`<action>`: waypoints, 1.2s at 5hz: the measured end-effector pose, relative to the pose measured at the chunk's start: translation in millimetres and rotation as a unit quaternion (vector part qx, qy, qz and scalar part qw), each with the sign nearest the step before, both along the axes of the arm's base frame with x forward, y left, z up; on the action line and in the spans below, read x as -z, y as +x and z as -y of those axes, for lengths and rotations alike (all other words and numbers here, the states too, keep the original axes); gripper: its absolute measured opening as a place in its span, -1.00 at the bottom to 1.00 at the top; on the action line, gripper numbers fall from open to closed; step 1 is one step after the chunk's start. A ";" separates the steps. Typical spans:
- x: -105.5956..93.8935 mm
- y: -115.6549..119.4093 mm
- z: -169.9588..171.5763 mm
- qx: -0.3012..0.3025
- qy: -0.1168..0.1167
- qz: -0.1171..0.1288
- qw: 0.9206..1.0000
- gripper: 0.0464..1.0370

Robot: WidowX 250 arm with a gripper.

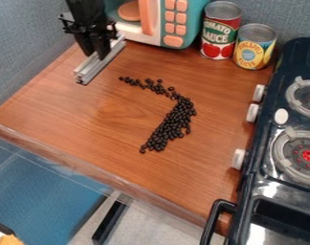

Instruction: Sweep into pile

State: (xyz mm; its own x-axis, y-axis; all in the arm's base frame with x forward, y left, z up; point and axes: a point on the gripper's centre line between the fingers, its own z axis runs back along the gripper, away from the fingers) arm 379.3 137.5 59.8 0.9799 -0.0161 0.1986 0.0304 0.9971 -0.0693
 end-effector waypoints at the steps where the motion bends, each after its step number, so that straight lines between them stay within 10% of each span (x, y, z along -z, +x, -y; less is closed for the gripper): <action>1: 19.8 7.5 -12.8 0.015 0.021 -0.024 0.999 -0.43; 6: 29.8 5.9 73.8 0.103 -0.020 -0.028 0.994 -0.43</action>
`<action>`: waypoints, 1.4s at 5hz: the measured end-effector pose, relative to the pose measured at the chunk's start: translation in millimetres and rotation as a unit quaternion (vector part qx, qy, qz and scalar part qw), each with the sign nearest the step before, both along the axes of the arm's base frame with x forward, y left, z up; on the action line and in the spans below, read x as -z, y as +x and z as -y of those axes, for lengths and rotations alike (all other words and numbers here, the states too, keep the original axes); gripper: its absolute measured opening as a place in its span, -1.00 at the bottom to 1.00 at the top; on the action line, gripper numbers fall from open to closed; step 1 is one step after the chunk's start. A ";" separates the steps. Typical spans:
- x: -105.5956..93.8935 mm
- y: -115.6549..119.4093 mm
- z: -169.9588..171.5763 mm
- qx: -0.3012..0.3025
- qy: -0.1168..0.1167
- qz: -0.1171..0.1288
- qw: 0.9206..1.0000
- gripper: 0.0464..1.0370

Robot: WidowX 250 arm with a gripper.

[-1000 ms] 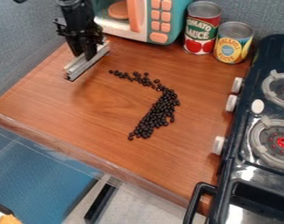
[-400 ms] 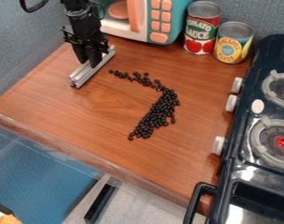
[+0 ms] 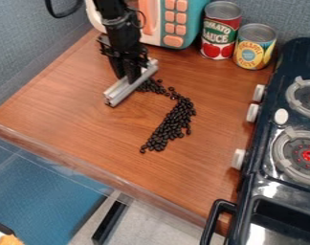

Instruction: Sweep into pile

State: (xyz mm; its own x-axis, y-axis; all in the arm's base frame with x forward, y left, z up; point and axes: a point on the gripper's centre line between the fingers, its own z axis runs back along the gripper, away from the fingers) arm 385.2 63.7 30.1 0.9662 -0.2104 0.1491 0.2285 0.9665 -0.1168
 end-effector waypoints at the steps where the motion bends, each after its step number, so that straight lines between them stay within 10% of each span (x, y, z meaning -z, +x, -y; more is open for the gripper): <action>1: 1.0 0.0 13.4 0.013 -0.005 0.002 1.000 -0.43; 7: -1.1 -31.8 75.8 0.062 -0.032 -0.010 0.997 -0.43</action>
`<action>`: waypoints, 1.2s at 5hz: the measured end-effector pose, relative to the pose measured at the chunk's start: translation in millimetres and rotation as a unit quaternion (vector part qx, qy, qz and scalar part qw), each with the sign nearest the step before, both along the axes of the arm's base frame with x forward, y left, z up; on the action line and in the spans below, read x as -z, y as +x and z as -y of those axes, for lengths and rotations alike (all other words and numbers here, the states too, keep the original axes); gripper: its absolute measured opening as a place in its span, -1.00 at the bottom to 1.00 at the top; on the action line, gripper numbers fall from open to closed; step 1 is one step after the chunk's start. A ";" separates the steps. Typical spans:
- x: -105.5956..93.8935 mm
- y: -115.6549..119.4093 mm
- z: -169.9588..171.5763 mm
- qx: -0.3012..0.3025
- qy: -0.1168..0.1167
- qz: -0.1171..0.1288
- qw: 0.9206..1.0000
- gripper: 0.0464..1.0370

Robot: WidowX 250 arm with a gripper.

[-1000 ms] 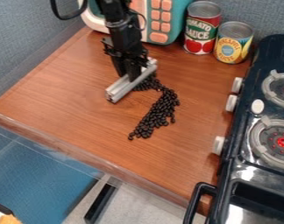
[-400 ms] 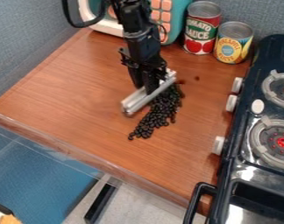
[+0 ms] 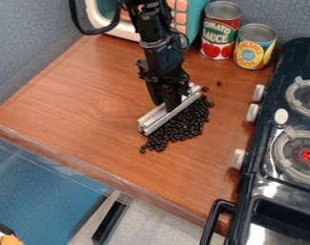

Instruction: Sweep into pile

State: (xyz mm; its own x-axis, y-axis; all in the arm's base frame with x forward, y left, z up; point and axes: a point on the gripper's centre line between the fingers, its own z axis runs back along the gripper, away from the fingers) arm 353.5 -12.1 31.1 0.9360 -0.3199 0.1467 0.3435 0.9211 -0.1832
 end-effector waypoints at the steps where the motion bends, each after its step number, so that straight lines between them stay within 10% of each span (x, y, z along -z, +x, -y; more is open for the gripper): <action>1: -22.0 2.3 -2.8 -0.005 -0.004 0.016 1.000 -0.43; 3: -62.3 26.1 -77.5 -0.094 0.001 0.064 0.993 -0.43; 6: -7.9 20.0 -160.6 -0.154 0.046 0.018 0.987 -0.35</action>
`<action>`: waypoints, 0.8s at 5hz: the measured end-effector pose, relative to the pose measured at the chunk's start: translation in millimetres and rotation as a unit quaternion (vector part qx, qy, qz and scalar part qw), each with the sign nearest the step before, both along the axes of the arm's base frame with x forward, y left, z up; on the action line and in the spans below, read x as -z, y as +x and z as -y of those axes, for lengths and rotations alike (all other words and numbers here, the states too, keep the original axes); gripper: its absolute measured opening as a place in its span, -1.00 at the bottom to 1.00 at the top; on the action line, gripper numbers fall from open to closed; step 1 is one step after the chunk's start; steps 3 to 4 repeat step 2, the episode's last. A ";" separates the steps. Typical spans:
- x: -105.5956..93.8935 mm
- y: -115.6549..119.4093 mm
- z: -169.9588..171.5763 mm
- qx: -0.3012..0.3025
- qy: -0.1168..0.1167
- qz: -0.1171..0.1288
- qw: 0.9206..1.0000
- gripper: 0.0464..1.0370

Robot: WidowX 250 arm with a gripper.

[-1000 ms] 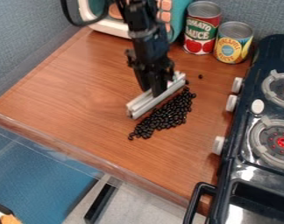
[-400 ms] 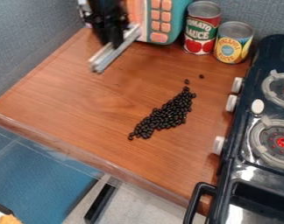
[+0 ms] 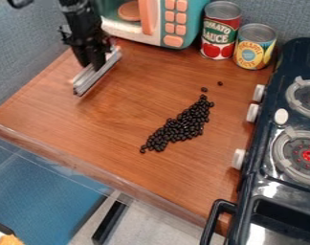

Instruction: Sweep into pile

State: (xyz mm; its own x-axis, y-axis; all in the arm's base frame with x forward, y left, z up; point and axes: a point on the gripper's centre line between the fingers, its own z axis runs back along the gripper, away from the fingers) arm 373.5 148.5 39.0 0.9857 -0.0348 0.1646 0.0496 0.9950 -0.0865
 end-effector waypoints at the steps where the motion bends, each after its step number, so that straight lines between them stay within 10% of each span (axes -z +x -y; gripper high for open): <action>1: 1.8 -5.8 6.1 0.004 -0.018 -0.016 1.000 0.25; 2: -36.0 -7.6 14.5 0.013 -0.031 0.006 0.999 0.82; 4: -36.0 -7.6 14.5 0.013 -0.031 0.006 0.999 0.82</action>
